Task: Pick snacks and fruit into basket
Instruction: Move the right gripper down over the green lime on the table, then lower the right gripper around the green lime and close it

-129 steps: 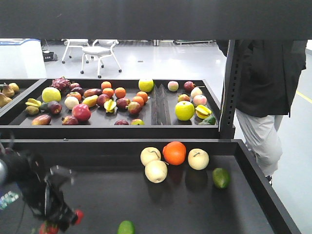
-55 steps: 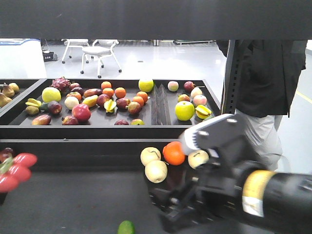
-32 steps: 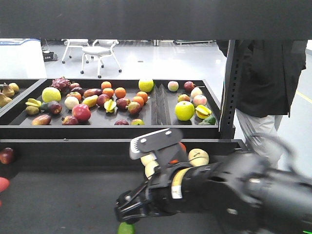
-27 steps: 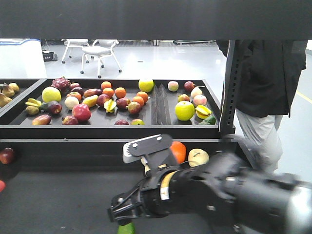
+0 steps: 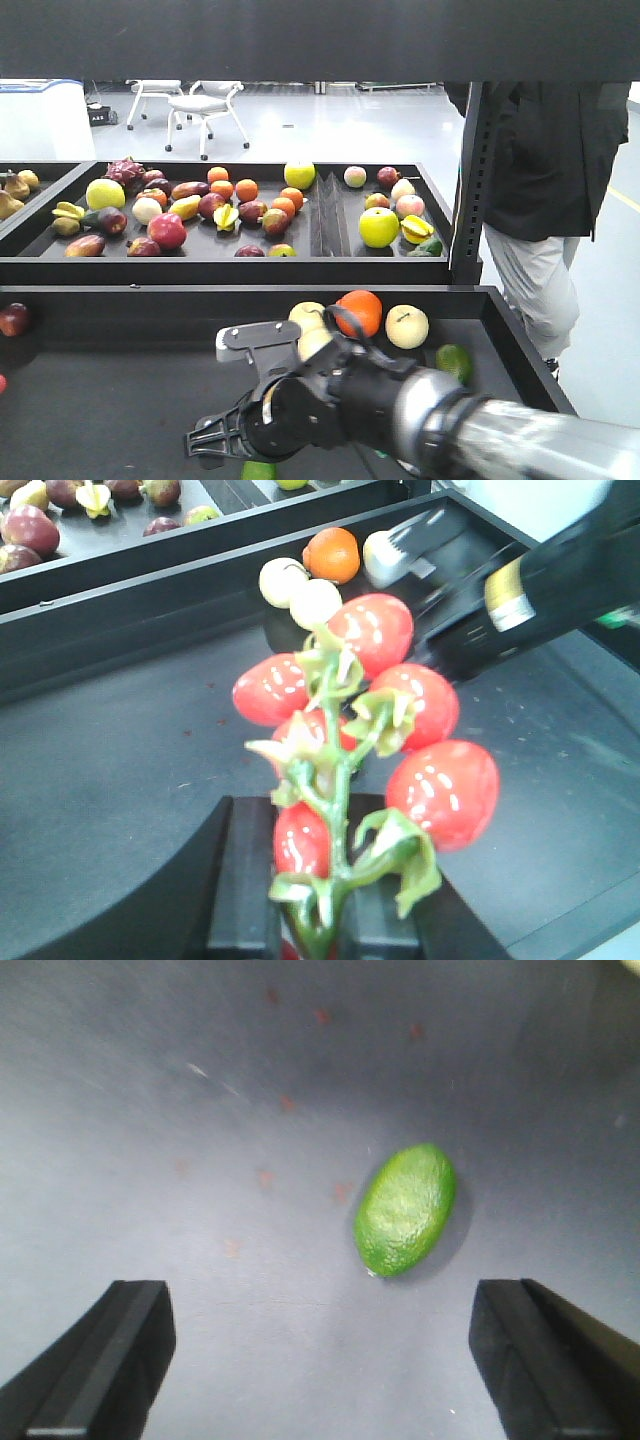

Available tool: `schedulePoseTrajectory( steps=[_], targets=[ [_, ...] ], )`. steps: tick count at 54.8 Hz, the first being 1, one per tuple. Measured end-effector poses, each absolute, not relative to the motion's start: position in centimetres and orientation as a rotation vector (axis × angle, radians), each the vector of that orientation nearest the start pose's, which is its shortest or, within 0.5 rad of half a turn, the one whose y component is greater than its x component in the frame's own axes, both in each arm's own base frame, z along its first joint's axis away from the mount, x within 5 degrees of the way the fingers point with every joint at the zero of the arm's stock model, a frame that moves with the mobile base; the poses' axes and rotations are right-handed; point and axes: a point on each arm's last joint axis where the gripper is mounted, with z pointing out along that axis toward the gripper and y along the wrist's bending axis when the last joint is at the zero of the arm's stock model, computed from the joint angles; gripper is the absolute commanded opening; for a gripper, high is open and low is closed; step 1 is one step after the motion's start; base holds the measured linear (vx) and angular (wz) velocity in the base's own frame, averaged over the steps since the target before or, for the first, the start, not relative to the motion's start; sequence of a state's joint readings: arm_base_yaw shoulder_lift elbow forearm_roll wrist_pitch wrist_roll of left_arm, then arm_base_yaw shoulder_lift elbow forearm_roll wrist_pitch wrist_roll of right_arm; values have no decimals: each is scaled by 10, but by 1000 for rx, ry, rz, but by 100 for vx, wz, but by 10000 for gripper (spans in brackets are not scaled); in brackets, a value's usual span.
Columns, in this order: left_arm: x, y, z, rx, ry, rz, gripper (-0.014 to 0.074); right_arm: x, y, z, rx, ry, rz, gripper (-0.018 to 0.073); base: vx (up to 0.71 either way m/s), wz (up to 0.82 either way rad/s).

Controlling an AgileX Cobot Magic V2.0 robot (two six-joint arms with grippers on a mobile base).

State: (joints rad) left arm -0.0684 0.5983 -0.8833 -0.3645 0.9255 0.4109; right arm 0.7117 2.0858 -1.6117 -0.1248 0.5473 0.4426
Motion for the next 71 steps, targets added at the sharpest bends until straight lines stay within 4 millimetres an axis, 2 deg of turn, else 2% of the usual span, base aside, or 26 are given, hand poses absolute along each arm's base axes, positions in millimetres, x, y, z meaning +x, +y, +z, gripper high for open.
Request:
schedulePoseTrajectory(
  steps=[11,25,37,46,56,71],
  targets=[
    [88,-32,382,435,2030,-230,-8,381,317,176,-396,2590,276,639,0,0],
    [88,-32,382,435,2030,-230,-8,403,327,145,-242,2642,167,632,0,0],
    [88,-32,382,435,2030,-230,-8,411,333,126,-222,2649,158,629,0,0],
    [87,-32,382,436,2033,-231,-8,416,327,107,-185,2682,132,628,0,0],
    [87,-32,381,443,2046,-235,-8,422,321,102,-160,2678,137,623,0,0],
    [87,-32,381,442,2046,-235,-8,423,324,103,-148,2664,178,613,0,0]
  ],
)
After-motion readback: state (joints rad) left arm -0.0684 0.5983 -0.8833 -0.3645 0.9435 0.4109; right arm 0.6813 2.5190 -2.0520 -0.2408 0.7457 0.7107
